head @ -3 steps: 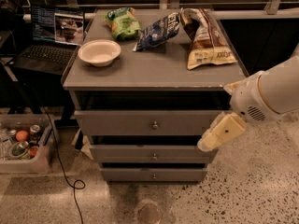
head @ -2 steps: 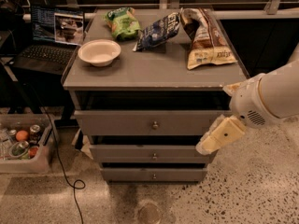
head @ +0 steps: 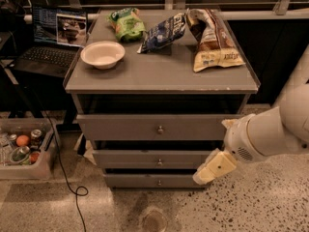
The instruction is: Open bottom drawer
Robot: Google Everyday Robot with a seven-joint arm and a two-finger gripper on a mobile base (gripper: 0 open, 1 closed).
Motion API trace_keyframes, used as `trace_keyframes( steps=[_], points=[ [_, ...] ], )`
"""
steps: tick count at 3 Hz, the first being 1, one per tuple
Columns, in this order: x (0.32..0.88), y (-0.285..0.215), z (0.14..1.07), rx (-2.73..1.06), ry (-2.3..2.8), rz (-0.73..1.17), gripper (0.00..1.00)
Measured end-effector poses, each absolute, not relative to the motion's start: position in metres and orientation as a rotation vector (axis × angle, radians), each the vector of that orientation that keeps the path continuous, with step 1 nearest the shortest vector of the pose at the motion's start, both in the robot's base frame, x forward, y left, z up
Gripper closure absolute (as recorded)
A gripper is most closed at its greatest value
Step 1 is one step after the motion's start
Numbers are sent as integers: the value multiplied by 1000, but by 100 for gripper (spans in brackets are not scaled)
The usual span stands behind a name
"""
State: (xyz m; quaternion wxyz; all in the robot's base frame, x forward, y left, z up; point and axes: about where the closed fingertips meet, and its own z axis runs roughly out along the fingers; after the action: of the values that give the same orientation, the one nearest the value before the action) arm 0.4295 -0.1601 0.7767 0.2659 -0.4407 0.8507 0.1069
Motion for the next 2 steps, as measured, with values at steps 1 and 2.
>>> trace_keyframes(
  steps=[1,2],
  points=[
    [428,-162,729,-1162,2351,324,0],
    [431,-164,681,-1140,2415,365,0]
  ],
)
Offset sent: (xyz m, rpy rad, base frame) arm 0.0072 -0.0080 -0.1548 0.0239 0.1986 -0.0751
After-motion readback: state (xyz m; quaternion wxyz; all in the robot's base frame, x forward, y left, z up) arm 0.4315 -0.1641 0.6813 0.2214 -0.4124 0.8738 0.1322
